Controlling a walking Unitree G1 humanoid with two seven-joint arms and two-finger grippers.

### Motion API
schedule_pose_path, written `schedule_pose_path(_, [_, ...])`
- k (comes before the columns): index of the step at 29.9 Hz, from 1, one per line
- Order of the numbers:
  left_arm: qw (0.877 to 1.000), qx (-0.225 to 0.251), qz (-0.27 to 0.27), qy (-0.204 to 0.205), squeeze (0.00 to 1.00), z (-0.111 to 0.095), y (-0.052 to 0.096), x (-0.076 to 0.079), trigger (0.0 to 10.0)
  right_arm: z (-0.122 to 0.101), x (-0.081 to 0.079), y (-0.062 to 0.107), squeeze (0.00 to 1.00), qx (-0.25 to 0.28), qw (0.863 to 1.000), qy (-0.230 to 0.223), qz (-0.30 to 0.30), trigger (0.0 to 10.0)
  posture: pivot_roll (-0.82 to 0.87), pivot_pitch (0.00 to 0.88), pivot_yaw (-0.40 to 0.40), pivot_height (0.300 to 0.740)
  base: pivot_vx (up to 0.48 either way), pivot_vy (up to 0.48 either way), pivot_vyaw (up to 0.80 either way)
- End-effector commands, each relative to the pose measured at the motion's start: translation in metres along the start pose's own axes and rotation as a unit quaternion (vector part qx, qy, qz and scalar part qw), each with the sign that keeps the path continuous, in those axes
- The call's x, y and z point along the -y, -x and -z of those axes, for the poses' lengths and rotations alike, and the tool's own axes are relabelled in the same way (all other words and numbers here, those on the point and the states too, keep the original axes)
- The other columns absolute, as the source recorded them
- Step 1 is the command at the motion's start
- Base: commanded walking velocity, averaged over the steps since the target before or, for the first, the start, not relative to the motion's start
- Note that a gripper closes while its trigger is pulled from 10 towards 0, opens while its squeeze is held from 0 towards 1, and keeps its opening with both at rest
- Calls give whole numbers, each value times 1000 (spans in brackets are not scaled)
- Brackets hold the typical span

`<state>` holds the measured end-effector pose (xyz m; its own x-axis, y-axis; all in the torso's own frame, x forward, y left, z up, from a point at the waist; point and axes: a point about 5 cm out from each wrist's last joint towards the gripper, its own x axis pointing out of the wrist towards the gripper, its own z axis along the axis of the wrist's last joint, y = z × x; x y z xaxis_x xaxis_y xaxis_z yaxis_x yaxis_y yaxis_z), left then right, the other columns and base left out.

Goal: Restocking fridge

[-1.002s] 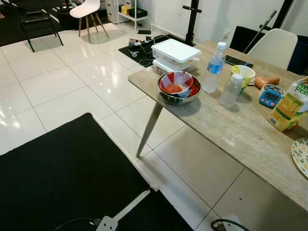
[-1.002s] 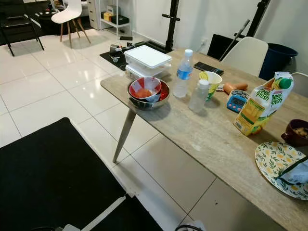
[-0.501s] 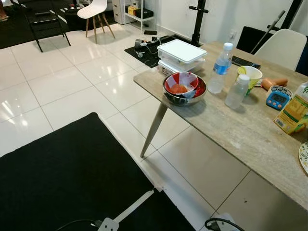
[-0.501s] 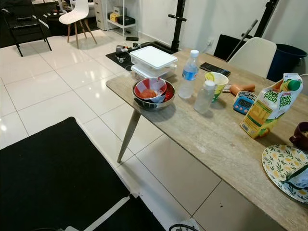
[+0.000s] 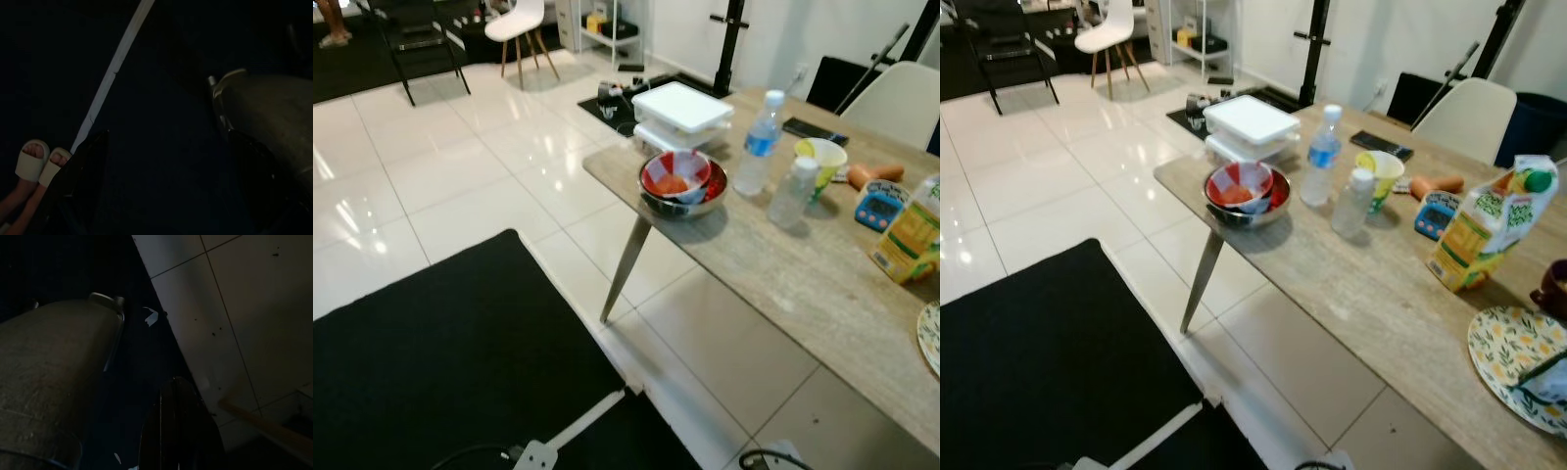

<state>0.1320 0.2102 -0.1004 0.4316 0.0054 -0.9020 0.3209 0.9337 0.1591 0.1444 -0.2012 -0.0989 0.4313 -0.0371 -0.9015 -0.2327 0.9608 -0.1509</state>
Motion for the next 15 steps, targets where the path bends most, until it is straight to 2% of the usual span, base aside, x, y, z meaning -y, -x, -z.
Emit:
schedule_pose_path(1, [1000,-17,4,0,0,10,1,3,10000,9,-5,1,0,-16,1000,-2,-8,10000,6,80,-7,740,0,0,0])
schedule_pose_path(15, [1000,-19,10,-2,0,12,2,5,10000,14,-3,1,0,-23,1000,2,-7,10000,5,78,-13,740,0,0,0])
